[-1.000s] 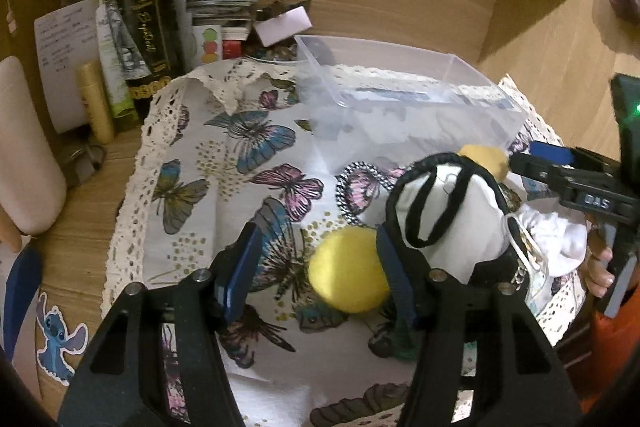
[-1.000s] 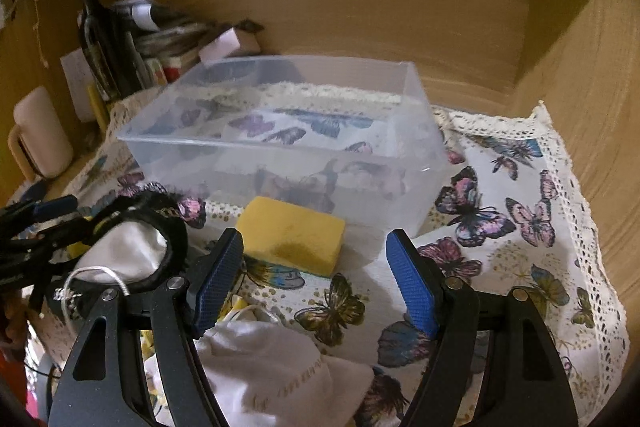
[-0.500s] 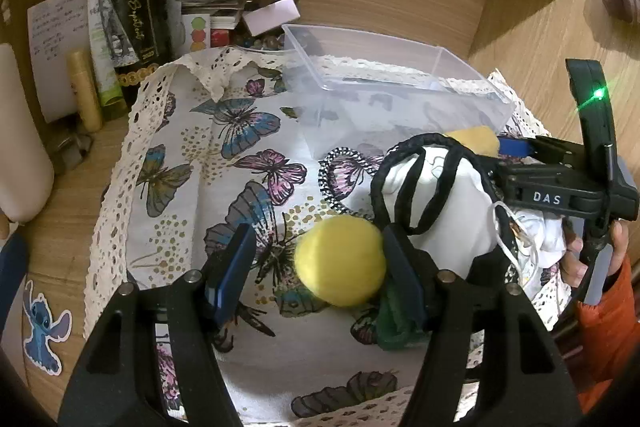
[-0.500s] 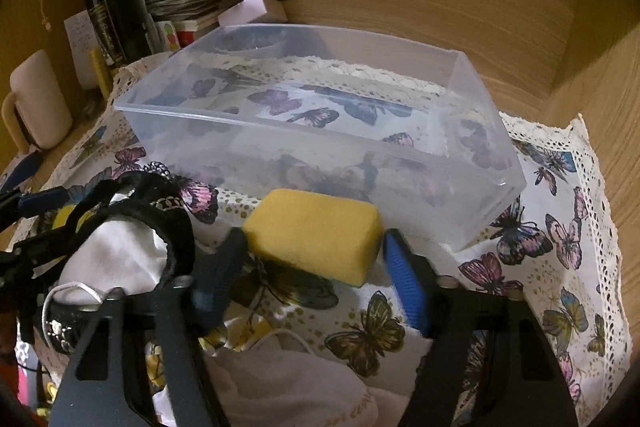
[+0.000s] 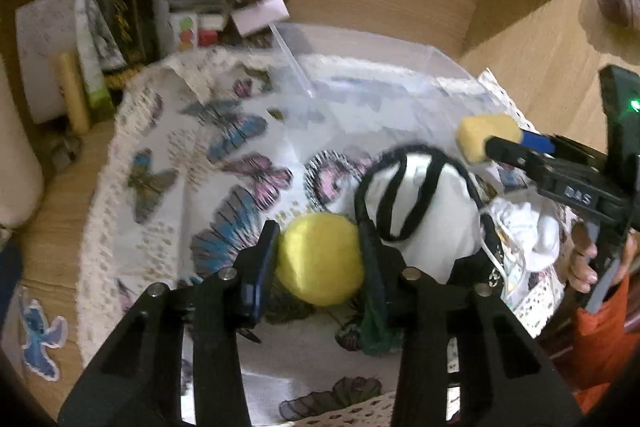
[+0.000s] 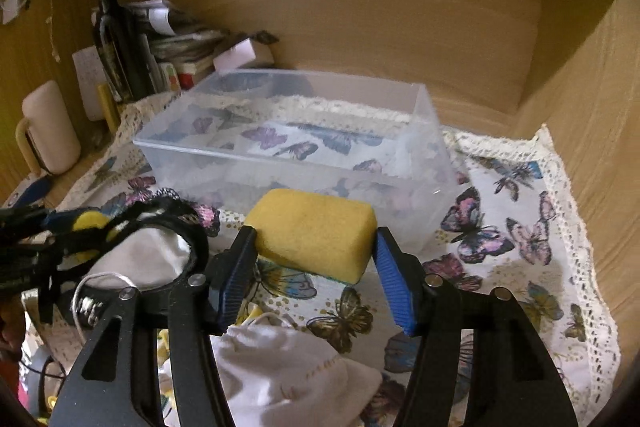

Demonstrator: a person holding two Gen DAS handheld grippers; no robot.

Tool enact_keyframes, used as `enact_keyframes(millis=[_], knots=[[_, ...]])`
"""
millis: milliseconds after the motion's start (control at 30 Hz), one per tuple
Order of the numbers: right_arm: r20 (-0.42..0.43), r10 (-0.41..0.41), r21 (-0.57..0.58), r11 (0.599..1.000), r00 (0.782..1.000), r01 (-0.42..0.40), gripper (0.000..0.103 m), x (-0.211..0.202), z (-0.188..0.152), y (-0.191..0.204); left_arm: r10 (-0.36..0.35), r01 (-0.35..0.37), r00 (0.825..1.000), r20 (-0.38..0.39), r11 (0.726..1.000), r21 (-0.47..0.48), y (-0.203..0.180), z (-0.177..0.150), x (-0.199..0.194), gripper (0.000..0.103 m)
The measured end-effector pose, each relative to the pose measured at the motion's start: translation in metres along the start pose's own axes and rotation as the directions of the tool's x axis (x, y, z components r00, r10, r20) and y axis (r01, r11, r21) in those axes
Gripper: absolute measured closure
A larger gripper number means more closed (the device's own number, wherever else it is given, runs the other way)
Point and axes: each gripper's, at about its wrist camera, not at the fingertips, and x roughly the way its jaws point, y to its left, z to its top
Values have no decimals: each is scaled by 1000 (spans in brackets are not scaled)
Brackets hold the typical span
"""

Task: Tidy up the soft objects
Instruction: 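Carry the ball and sponge into the clear box and open both grippers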

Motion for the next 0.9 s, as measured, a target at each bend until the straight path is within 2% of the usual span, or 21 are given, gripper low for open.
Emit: enact_keyframes(millis=[100, 233, 367, 600, 733, 900], knots=[[36, -4, 5, 1000, 999, 4, 47, -12, 3, -2, 34, -35, 998, 58, 999, 12, -1, 10, -14, 63], [89, -8, 20, 1000, 996, 6, 47, -29, 10, -7, 68, -71, 987, 148, 997, 18, -5, 31, -35, 63], [141, -11, 35, 999, 990, 6, 47, -42, 19, -11, 83, -90, 970, 227, 996, 19, -10, 55, -50, 63], [221, -23, 42, 999, 975, 14, 47, -58, 40, -14, 81, -102, 945, 317, 993, 50, -31, 88, -57, 63], [244, -22, 48, 999, 970, 10, 47, -58, 56, -17, 83, -113, 936, 342, 991, 69, -43, 104, -52, 63], [249, -39, 42, 999, 968, 29, 47, -49, 71, -18, 99, -125, 944, 315, 990, 64, -45, 125, -28, 63]])
